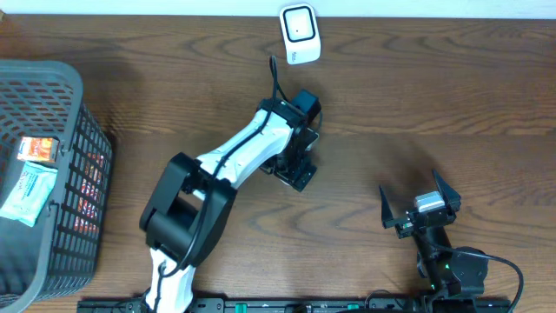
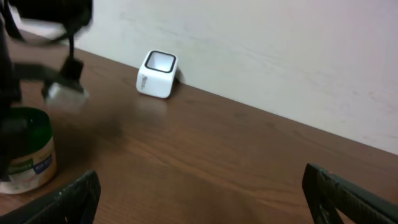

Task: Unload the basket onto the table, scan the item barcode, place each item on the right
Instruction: 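Carry the jar out and set it upright mid-table, left gripper, then release the jar and move the left gripper back into the basket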

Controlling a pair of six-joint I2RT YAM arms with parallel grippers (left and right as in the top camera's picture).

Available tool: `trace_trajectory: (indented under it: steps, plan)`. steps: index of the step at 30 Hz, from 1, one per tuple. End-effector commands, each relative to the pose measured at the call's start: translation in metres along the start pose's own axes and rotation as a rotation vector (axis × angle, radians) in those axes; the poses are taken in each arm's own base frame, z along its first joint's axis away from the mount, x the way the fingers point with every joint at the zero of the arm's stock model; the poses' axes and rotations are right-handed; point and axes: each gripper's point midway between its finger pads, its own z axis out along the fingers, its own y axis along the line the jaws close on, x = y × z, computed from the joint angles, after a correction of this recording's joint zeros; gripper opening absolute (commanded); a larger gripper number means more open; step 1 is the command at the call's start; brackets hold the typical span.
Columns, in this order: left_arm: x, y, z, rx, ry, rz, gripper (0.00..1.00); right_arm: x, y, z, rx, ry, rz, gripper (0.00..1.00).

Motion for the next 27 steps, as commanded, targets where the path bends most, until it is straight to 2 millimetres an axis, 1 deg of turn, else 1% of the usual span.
trace_trajectory:
  steps: [1, 3, 5, 9, 10, 12, 14, 15, 18, 20, 23, 27]
  plan:
    - [-0.005, -0.001, -0.060, -0.036, -0.149, 0.032, 0.95, 0.001, -0.002, 0.000, 0.009, 0.003, 0.016, 0.99]
    - [-0.002, -0.003, -0.090, -0.040, -0.223, 0.034, 0.95, 0.001, -0.002, 0.000, 0.009, 0.003, 0.016, 0.99]
    - [0.003, -0.005, -0.126, -0.052, -0.318, 0.034, 0.95, 0.001, -0.002, 0.000, 0.009, 0.003, 0.016, 0.99]
    - [0.019, -0.013, -0.197, -0.058, -0.527, 0.051, 0.95, 0.001, -0.002, 0.000, 0.009, 0.003, 0.016, 0.99]
    - [0.026, -0.014, -0.219, -0.063, -0.597, 0.054, 0.95, 0.001, -0.002, 0.000, 0.009, 0.003, 0.016, 0.99]
    - [0.039, -0.015, -0.252, -0.068, -0.707, 0.054, 0.95, 0.001, -0.002, 0.000, 0.009, 0.003, 0.016, 0.99]
    - [0.053, -0.015, -0.278, -0.072, -0.792, 0.049, 0.95, 0.001, -0.002, 0.000, 0.009, 0.003, 0.016, 0.99]
    - [0.063, -0.014, -0.293, -0.080, -0.843, 0.041, 0.95, 0.001, -0.002, 0.000, 0.009, 0.003, 0.016, 0.99]
    - [0.083, -0.001, -0.318, -0.129, -0.928, -0.029, 0.95, 0.001, -0.002, 0.000, 0.009, 0.003, 0.016, 0.99]
    - [0.093, 0.008, -0.328, -0.160, -0.966, -0.088, 0.95, 0.001, -0.001, 0.000, 0.007, 0.003, 0.016, 0.99]
    - [0.099, 0.014, -0.335, -0.161, -0.993, -0.130, 0.95, 0.001, -0.001, 0.000, 0.007, 0.005, 0.017, 0.99]
    - [0.100, 0.021, -0.338, -0.172, -1.005, -0.165, 0.95, 0.001, -0.001, 0.000, 0.006, 0.004, 0.017, 0.99]
